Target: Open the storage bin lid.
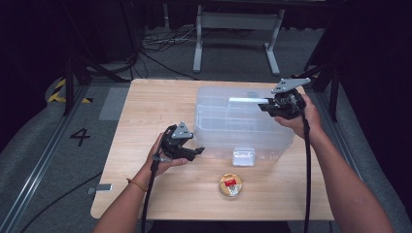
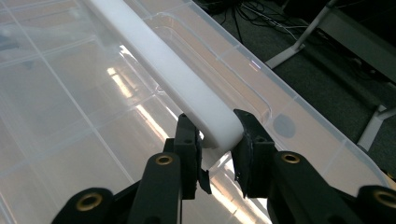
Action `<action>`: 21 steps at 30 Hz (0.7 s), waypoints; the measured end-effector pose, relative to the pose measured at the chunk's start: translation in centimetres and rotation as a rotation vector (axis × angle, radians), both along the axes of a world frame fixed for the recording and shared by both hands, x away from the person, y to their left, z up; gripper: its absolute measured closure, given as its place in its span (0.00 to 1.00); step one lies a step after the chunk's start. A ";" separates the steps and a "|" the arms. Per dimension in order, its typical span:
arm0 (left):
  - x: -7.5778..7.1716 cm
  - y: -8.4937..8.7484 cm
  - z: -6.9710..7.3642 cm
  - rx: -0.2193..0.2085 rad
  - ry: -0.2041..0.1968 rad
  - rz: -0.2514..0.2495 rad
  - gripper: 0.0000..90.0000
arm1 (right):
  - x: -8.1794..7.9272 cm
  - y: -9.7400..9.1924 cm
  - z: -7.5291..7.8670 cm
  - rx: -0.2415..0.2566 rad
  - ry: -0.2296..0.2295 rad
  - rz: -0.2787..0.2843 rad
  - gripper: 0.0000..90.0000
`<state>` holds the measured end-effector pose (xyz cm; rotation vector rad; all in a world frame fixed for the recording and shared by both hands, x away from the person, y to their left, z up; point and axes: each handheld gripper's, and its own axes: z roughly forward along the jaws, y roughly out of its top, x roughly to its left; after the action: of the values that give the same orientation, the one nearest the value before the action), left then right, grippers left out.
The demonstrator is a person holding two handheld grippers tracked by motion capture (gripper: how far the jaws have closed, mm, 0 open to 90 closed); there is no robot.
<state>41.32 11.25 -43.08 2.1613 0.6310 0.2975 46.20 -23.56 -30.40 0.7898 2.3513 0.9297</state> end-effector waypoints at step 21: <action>-0.7 2.2 1.6 -0.021 -0.043 0.002 0.42 | 0.4 0.0 0.6 0.024 0.037 -0.029 0.81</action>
<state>40.62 13.47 -41.48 2.1291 0.6090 0.3363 46.57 -23.54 -29.79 0.8551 2.3582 0.9403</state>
